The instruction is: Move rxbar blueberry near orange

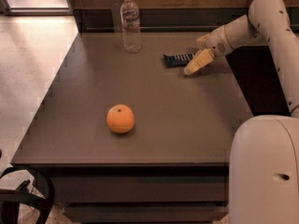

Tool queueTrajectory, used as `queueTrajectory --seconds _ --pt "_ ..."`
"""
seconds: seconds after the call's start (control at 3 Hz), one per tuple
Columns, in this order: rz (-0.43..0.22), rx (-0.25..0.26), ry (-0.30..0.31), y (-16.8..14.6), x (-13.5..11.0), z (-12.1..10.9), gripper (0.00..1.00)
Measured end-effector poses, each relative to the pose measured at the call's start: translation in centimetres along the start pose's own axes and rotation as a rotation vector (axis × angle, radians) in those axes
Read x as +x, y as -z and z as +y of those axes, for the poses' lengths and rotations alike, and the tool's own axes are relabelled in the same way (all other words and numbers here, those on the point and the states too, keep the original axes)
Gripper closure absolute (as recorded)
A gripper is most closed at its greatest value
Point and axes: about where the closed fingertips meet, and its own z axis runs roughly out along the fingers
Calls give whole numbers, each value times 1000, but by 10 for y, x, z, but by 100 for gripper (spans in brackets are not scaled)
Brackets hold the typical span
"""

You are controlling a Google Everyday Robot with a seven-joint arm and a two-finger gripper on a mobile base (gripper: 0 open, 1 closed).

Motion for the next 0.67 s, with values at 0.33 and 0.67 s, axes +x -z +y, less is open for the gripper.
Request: queueTrajectory --seconds 0.33,0.67 --pt "6 -80 -5 -27 1 11 0" --pt "9 -102 -6 -34 2 14 12"
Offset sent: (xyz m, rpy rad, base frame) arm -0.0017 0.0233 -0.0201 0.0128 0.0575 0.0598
